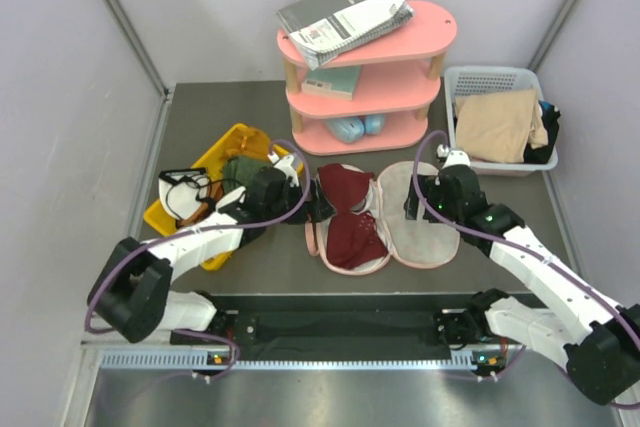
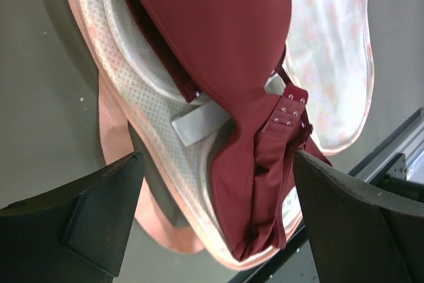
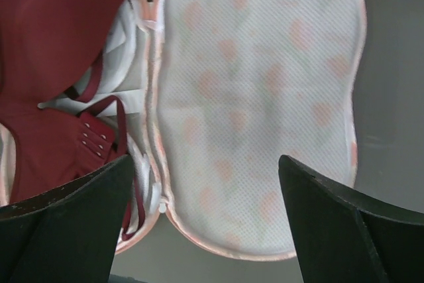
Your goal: Unzip the laundry bag and remove the bra
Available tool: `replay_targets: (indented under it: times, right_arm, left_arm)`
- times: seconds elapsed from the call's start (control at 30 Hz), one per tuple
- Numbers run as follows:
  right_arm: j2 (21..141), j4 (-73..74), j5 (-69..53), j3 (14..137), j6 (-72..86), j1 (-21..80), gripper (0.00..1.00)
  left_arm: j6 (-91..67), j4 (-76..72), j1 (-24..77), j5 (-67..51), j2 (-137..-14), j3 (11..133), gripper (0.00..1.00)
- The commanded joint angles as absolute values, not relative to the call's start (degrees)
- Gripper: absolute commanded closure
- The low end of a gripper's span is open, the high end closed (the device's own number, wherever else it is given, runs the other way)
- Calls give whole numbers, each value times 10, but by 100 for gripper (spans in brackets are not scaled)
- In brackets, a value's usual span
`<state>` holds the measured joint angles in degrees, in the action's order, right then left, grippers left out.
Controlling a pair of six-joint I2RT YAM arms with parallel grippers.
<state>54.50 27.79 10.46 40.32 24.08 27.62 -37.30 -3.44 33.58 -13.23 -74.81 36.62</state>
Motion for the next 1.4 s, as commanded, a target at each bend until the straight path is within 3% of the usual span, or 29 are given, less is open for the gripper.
replay_targets:
  times: [0.0,0.2,0.43,0.57,0.77,0.87,0.9,1.03,1.37]
  right_arm:
    - [536,198,43,388,223,262,10]
    - [542,185,25,374,211,251,9]
    - [548,171,21,362,202,242,9]
    - [558,170,18,358,193,234,9]
    - [559,165,6,356,186,223,9]
    - [559,165,5,353,186,222,9]
    - [558,165,5,353,186,221,9]
    - [558,167,5,349,187,221,9]
    - [559,166,5,347,182,214,10]
  left_arm:
    - [-412,-134,344,-127,-782,381,3]
    - [-426,-173,347,-130,-833,391,5]
    - [-447,-222,354,-167,-906,417,23]
    - [-449,-228,362,-165,-928,431,27]
    - [-456,-231,366,-175,-968,443,28]
    - [-462,-250,367,-184,-977,443,49]
    - [-464,-257,367,-186,-976,444,69]
    - [-466,-258,368,-187,-956,442,100]
    - [-458,-206,367,-190,-827,449,100]
